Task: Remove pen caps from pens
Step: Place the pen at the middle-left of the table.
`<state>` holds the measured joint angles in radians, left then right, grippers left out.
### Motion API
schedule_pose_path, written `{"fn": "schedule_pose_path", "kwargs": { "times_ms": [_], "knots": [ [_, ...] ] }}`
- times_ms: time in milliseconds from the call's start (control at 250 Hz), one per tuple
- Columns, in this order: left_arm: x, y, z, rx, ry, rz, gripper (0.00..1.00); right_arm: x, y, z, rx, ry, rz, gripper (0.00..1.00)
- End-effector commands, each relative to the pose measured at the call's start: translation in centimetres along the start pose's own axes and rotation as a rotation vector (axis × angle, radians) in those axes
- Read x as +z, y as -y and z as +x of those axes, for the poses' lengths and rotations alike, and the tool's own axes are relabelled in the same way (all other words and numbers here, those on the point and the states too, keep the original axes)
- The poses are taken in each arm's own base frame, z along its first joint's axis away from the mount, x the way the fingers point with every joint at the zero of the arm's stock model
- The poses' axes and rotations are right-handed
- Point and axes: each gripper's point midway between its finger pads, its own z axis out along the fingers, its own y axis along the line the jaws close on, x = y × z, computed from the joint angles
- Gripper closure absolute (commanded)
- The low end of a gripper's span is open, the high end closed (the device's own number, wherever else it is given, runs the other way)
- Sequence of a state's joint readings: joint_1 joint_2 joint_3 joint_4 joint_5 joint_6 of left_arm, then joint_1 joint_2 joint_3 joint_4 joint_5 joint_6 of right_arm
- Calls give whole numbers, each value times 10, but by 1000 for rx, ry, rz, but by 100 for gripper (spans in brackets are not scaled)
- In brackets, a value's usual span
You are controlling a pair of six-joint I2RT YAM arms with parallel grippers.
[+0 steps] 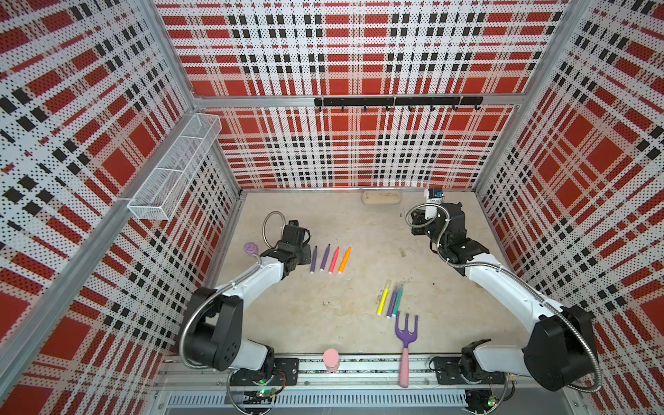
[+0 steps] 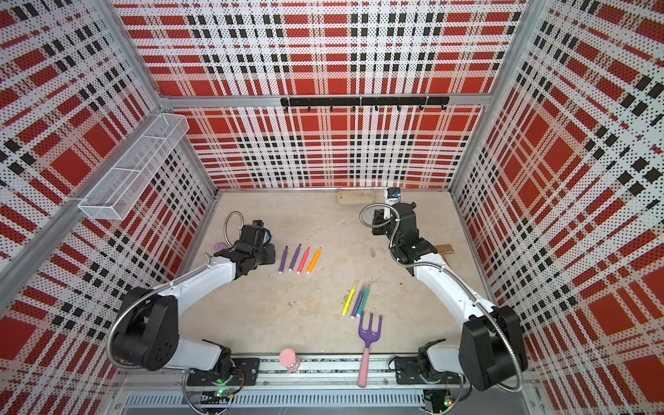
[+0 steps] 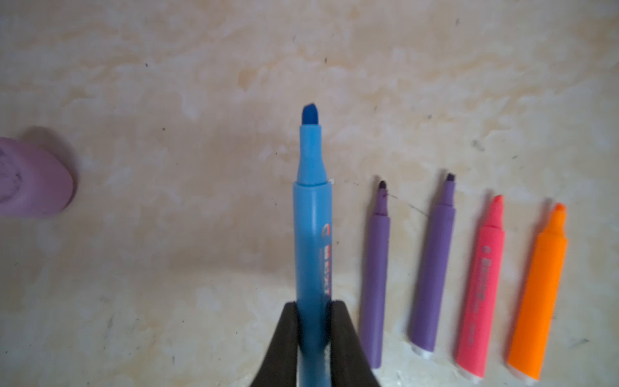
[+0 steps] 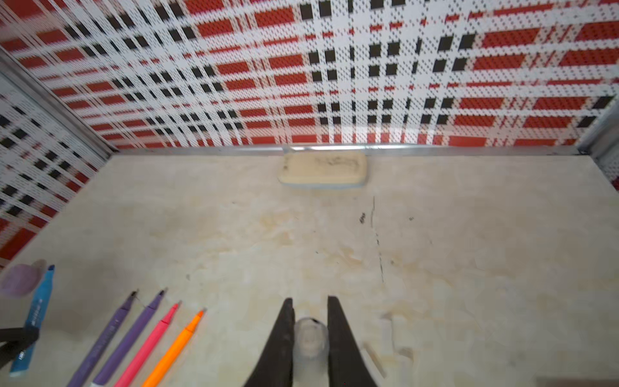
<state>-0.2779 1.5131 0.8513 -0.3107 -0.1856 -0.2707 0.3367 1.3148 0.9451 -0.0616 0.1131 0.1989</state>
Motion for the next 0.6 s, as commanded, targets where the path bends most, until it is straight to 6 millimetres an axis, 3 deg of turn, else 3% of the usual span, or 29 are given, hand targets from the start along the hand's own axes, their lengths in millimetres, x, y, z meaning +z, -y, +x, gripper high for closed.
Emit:
{"fn": "schedule_pose_path", "kwargs": {
  "times_ms": [0,264,596],
  "knots": [
    [8,-4,-3,45,-44,-11,100,-8,28,21,-27,-59,86,100],
    [33,7,0,79,-104,11,100,-5,42,36,6,-84,82,100],
    [42,25,18,122,-182,47,94,5,50,30,1,-85,98,100]
  ]
}}
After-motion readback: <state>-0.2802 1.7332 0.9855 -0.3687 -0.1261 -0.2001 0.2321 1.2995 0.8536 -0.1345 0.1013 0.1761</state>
